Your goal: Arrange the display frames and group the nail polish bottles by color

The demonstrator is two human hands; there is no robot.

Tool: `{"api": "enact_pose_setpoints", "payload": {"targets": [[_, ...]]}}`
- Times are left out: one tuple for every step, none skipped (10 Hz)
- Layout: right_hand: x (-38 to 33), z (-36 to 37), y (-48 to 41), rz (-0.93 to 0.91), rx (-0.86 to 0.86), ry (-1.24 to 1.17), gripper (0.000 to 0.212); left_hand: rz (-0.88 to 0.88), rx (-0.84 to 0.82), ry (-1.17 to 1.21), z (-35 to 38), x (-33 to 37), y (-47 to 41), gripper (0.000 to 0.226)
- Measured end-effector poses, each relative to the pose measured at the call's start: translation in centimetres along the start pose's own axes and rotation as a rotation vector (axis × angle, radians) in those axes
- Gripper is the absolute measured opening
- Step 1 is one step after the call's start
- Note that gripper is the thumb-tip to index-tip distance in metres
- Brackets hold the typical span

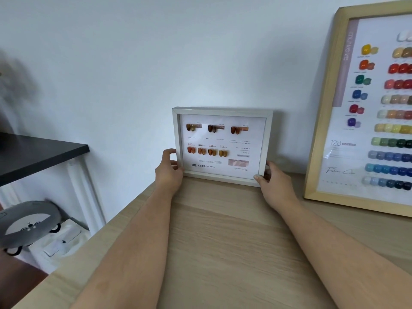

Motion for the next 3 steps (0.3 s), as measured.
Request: {"api": "enact_pose_setpoints", "payload": {"targets": [[0.3,-0.3,0.6,0.039,0.001,-0.009,0.062,-0.061,0.017,0.056,-0.6,-0.5,0.8,0.051],[-0.3,-0.8,2.0,0.029,0.014,-0.016,0.062,-0.082,-0.002,0.07,-1.0,-0.2,2.3,0.056],[-1.4,-1.7,3.8,-0.048,0.056,0.006,0.049,-0.083,0.009,0.088,-1.5,0.4,4.8,0.052]]}}
Point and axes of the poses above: each hand's wrist, its own y-axis away from the middle knuckle, its own z-axis out of the palm, x = y × z, the point moved 9 cm from there along -y, towards the middle knuckle, and after that the axes turned 4 degrees about -x, right-handed, at the moved point
